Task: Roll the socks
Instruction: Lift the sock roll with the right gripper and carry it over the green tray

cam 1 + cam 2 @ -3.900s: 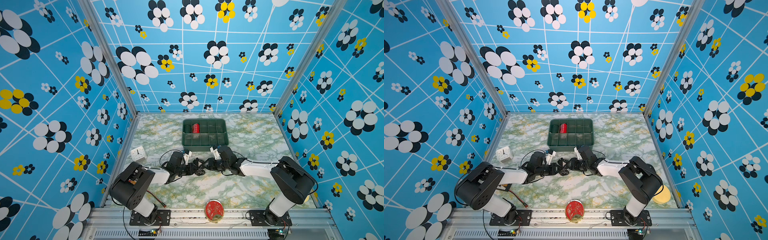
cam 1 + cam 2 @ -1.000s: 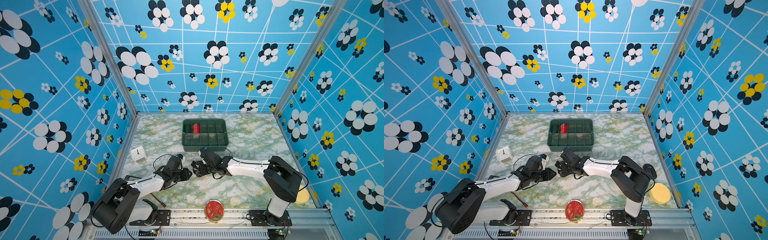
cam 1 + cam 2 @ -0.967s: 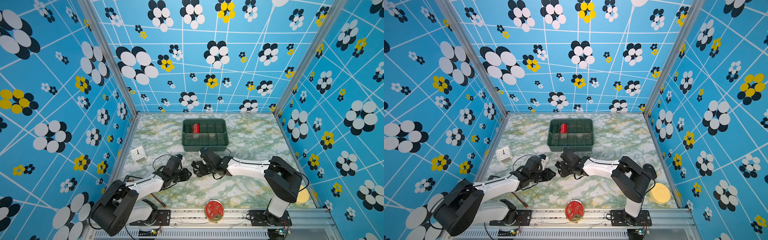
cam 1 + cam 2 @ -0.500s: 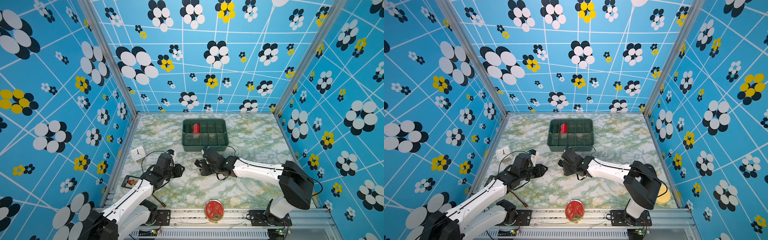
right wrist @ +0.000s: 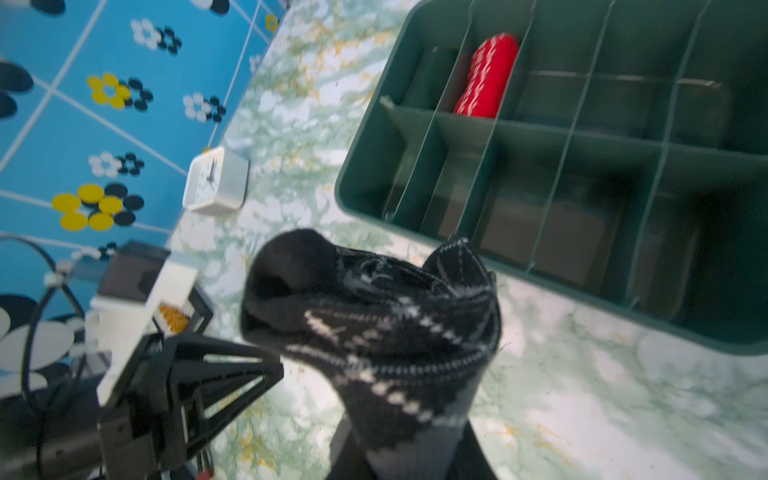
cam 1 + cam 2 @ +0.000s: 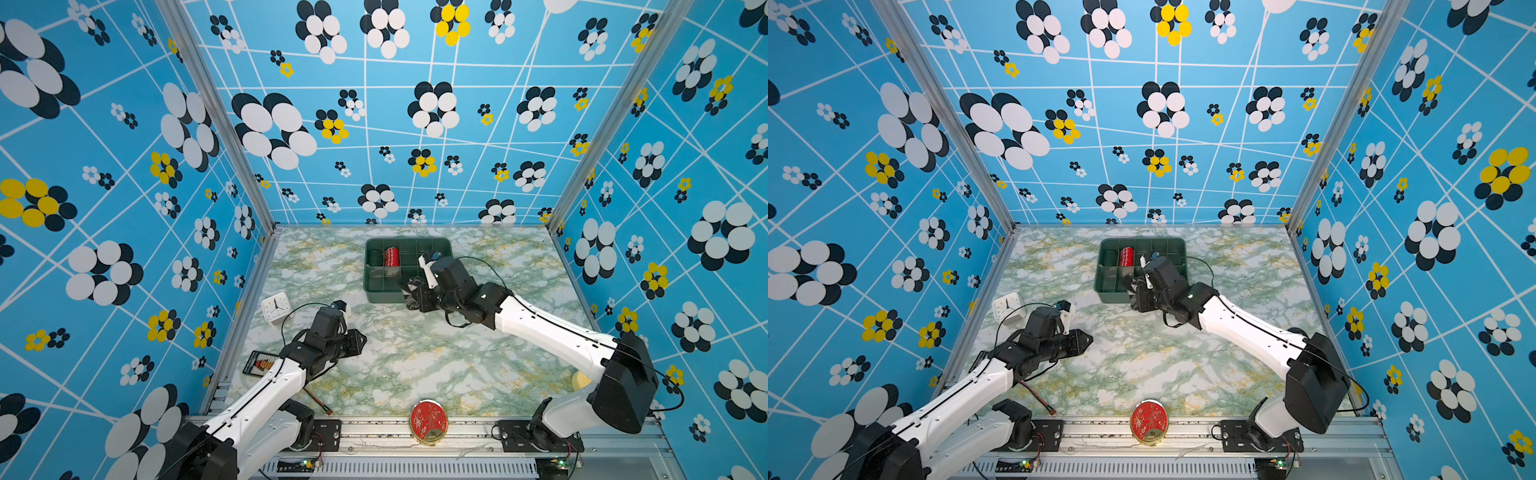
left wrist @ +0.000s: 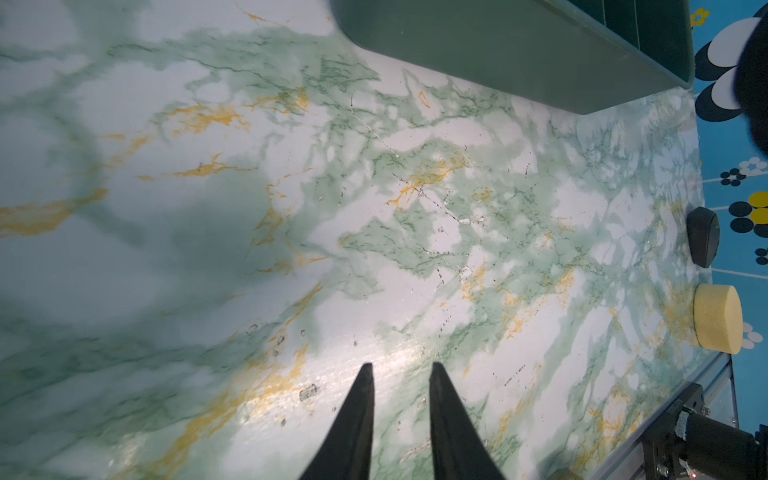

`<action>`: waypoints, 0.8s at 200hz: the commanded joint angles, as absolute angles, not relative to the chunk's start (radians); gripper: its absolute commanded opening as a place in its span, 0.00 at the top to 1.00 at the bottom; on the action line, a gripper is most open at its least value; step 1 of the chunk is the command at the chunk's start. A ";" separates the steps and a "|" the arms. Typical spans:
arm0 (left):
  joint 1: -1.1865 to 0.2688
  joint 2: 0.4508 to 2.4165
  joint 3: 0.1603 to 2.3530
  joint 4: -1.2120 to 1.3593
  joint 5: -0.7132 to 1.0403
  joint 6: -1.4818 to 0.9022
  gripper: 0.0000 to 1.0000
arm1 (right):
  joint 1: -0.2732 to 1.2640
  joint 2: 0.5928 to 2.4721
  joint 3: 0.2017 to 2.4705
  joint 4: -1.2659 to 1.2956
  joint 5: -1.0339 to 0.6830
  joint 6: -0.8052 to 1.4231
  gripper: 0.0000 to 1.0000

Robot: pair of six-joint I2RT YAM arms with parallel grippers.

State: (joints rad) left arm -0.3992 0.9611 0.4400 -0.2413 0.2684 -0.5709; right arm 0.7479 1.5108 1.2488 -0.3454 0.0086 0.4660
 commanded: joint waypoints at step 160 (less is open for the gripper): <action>-0.352 1.043 0.498 -0.233 0.324 -0.516 0.74 | 0.491 2.012 1.865 -0.412 -0.312 0.495 1.00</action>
State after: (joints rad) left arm -0.3687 1.0275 0.4675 -0.2394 0.2989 -0.5446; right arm 0.4923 1.9480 1.7721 -0.3908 -0.2569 0.4644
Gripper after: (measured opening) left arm 0.261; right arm 0.190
